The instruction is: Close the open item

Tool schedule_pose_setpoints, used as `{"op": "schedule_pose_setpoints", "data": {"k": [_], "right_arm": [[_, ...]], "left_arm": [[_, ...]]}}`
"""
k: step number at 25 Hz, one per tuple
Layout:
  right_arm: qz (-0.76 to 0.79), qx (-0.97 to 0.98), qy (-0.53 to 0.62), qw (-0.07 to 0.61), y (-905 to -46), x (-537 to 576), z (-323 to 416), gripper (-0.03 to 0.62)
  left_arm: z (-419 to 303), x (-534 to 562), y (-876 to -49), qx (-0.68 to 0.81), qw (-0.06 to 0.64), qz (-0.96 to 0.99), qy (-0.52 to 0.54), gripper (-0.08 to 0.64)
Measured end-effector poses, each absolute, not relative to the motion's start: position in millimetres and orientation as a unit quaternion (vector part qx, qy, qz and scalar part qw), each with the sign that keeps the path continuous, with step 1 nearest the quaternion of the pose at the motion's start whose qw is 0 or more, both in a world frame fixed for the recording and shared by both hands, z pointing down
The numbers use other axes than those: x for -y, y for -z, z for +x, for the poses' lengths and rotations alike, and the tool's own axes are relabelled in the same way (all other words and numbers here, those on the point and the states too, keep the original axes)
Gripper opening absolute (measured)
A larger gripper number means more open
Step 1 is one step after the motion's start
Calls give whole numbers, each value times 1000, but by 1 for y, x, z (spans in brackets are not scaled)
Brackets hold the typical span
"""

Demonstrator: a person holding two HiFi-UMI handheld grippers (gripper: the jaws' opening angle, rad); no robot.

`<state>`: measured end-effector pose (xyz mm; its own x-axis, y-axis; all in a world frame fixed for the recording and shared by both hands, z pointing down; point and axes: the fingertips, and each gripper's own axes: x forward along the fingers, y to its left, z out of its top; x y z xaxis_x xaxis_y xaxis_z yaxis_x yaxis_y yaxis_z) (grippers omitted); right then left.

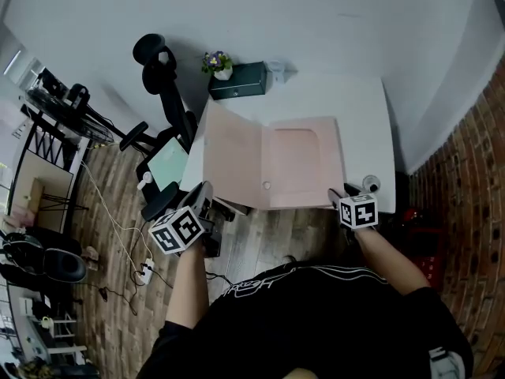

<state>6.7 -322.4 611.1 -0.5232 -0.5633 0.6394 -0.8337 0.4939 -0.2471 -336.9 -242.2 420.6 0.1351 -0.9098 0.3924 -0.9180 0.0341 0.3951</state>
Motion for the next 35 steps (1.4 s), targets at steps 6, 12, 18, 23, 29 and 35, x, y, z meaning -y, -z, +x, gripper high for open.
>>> {"op": "schedule_pose_setpoints", "data": {"k": [6,12,18,23,29,35], "right_arm": [[417,837,-261,241,-611,321,2,222],[410,843,-256,237,-609,322,1,222],[406,847,-255,230,-608,323,-1,222],[402,848,-255,233,-609,321,-1,221],[391,850,-268,229,-608,320,-2,221],[374,857,-278,219,-607,316,1,213]], "left_arm": [[-288,247,-404,637,259,726,-16,54],[-233,253,-392,609,234,757,-27,52],[-173,259,-397,576,230,783,-46,46],[-132,264,-408,552,241,796,-56,46],[-89,272,-426,523,251,810,-87,46],[-53,277,-457,496,257,822,-116,46]]}}
